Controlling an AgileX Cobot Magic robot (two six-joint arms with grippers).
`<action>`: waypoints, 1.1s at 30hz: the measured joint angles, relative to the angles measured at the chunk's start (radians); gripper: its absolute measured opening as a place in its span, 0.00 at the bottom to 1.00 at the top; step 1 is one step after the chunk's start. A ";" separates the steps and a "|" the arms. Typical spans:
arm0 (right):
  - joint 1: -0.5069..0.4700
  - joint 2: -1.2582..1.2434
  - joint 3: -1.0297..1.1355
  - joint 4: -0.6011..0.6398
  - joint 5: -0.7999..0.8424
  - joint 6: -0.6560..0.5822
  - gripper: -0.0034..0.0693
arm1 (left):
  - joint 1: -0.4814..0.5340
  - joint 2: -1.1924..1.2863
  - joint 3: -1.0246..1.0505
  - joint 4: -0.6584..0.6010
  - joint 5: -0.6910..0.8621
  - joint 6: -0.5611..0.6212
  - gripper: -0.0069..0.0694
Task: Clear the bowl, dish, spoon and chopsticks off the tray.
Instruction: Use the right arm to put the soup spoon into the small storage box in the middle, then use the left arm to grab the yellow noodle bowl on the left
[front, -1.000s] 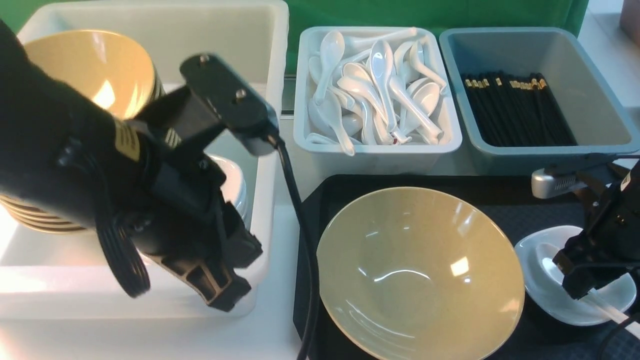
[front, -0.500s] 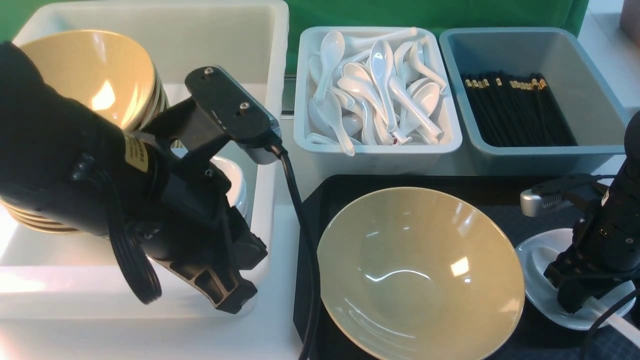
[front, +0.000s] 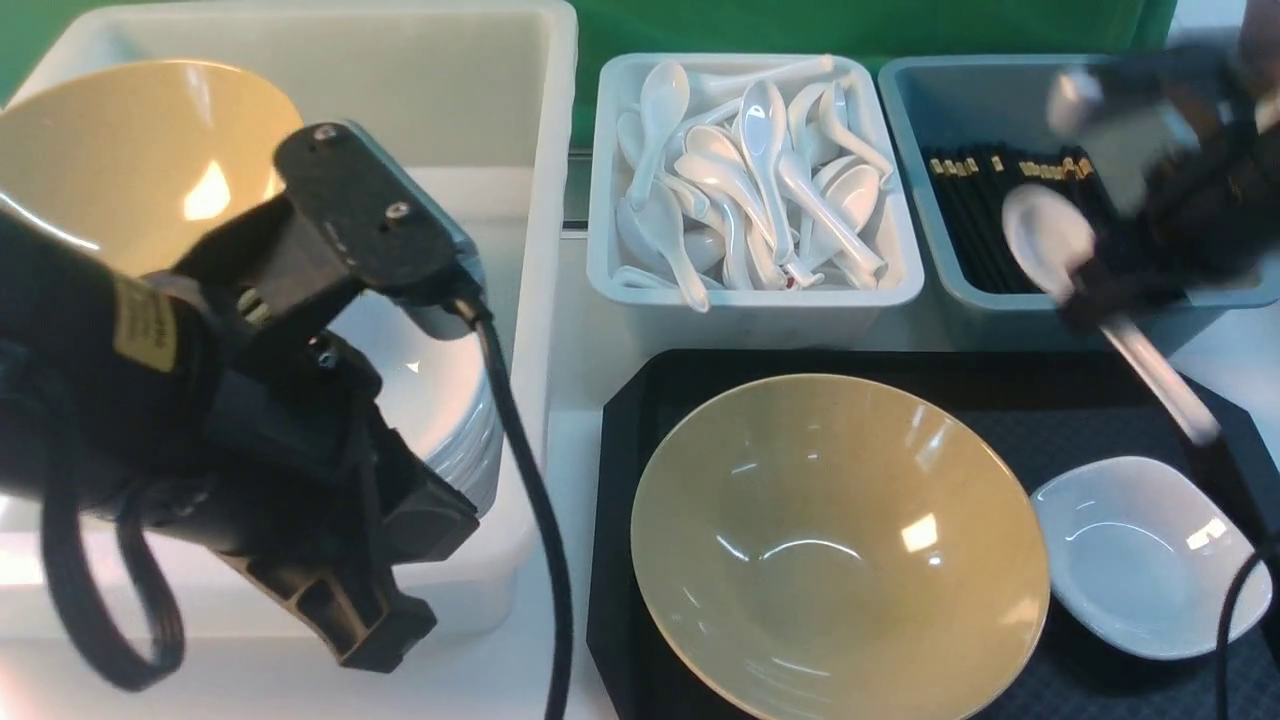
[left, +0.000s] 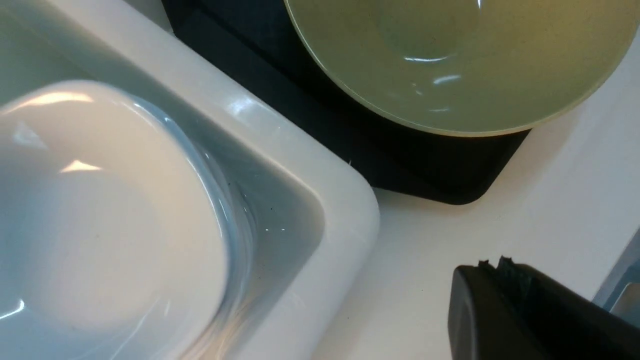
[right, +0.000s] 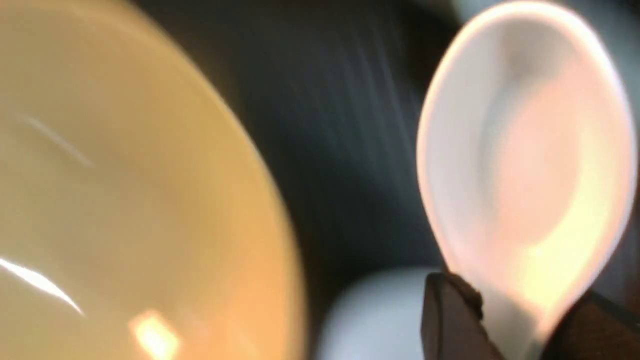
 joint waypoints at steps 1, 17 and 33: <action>0.018 0.022 -0.059 0.036 -0.019 -0.010 0.37 | 0.000 -0.004 0.007 -0.002 -0.005 -0.001 0.08; 0.130 0.574 -0.734 0.109 -0.197 0.155 0.69 | 0.000 -0.009 0.108 -0.093 -0.023 -0.075 0.08; 0.152 0.338 -0.731 0.076 0.215 0.081 0.35 | 0.000 0.274 -0.178 -0.033 -0.072 -0.130 0.17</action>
